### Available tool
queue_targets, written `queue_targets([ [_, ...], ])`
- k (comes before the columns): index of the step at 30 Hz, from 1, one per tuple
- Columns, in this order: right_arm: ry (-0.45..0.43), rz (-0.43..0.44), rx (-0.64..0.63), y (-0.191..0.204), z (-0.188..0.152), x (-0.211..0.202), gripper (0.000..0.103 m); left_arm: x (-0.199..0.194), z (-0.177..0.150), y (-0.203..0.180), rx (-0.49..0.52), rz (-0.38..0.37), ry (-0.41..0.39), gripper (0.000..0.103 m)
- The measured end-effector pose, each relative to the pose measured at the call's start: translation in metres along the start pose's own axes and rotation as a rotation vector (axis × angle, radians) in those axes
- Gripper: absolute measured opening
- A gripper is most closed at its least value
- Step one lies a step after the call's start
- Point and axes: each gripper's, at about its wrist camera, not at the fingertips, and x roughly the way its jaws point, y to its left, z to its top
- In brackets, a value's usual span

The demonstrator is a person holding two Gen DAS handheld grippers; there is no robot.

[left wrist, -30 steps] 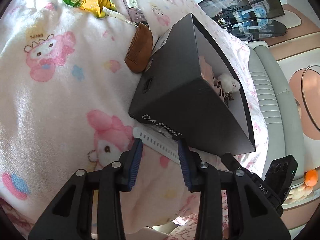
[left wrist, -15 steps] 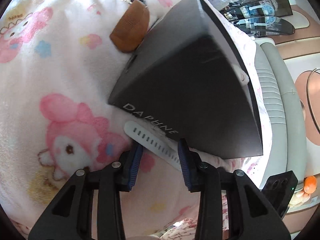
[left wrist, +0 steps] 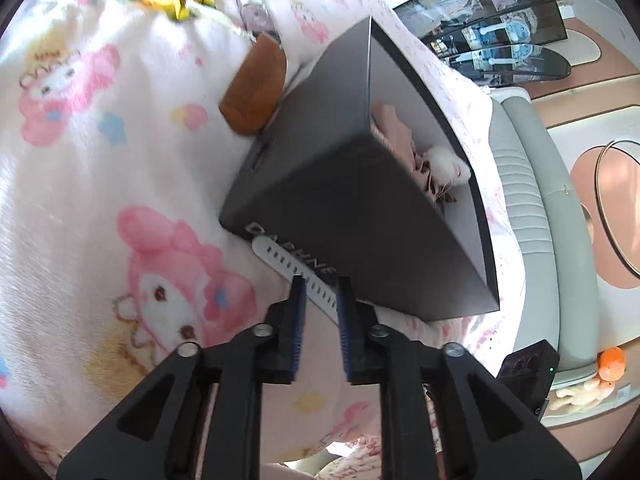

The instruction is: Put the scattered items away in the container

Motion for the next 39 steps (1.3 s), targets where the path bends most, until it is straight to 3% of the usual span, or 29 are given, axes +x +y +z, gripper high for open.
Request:
queue_targets([
  [2, 0.012, 0.006, -0.016, 0.005, -0.001, 0.001, 0.01, 0.01, -0.002, 0.002, -0.015, 0.003, 0.028, 0.033],
  [5, 0.007, 0.014, -0.025, 0.006, 0.0, -0.001, 0.01, 0.015, 0.001, -0.002, 0.016, 0.033, 0.009, 0.032],
  [6, -0.002, 0.008, -0.03, 0.004, 0.002, -0.001, 0.01, 0.014, 0.003, -0.003, 0.023, 0.044, -0.004, 0.029],
  [7, -0.01, 0.004, -0.029, 0.002, 0.004, -0.003, 0.01, 0.012, 0.006, -0.005, 0.03, 0.053, -0.016, 0.017],
  [8, -0.02, 0.003, -0.021, -0.001, 0.005, -0.005, 0.01, 0.008, 0.007, -0.007, 0.034, 0.053, -0.028, 0.012],
  [14, -0.07, -0.004, -0.007, -0.006, 0.012, -0.02, 0.01, -0.022, -0.005, -0.017, 0.085, 0.046, -0.101, 0.008],
  [17, -0.067, 0.008, 0.007, -0.009, 0.017, -0.026, 0.01, -0.026, -0.004, -0.014, 0.073, 0.026, -0.08, 0.008],
  [19, -0.061, 0.007, 0.019, -0.014, 0.018, -0.029, 0.01, -0.019, 0.001, -0.009, 0.04, 0.02, -0.043, 0.012],
  [23, -0.023, 0.01, 0.029, -0.027, 0.025, -0.031, 0.011, 0.001, -0.001, -0.003, -0.017, -0.02, 0.045, 0.033],
  [26, -0.021, 0.038, 0.006, -0.033, 0.035, -0.036, 0.011, 0.005, 0.0, -0.01, 0.006, -0.01, 0.013, 0.033],
  [30, -0.07, 0.008, -0.026, -0.036, 0.04, -0.048, 0.011, 0.006, 0.006, -0.016, 0.0, -0.011, -0.008, 0.032],
  [31, -0.073, 0.014, -0.023, -0.037, 0.038, -0.051, 0.013, 0.006, 0.004, -0.018, 0.012, -0.003, -0.011, 0.031],
  [35, -0.051, 0.02, -0.035, -0.035, 0.036, -0.044, 0.027, 0.011, -0.004, -0.02, 0.011, 0.011, -0.001, 0.01],
  [39, -0.028, 0.024, -0.03, -0.031, 0.036, -0.035, 0.028, 0.013, -0.008, -0.029, 0.036, 0.013, 0.029, 0.01],
])
